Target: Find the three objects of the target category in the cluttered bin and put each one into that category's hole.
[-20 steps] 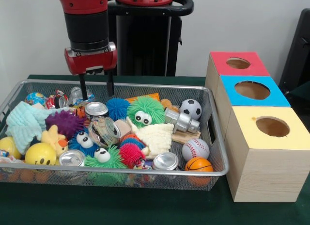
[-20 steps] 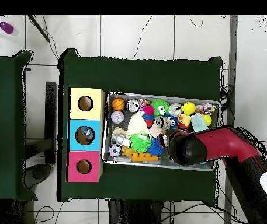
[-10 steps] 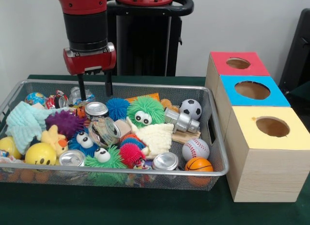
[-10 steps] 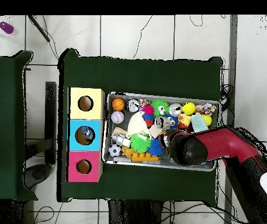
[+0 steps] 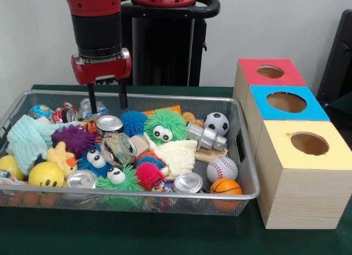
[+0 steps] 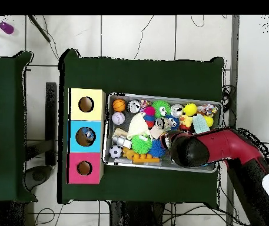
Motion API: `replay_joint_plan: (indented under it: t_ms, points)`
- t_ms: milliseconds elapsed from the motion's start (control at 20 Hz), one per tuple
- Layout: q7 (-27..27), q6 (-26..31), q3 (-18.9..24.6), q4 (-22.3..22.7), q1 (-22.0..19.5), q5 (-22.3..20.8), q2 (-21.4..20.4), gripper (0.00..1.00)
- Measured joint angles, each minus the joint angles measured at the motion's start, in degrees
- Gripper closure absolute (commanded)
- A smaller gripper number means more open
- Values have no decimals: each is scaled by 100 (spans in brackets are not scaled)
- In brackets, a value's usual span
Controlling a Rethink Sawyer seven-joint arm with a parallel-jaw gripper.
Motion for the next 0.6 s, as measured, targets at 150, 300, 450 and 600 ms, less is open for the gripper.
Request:
replay_joint_plan:
  t_ms: [150, 300, 450, 600]
  points:
    - [0, 0, 0, 0, 2, -59, -11, 0]
    - [0, 0, 0, 0, 2, -156, -28, 100]
    - [0, 0, 0, 0, -2, -167, -26, 100]
    - [0, 0, 0, 0, -12, -171, -27, 100]
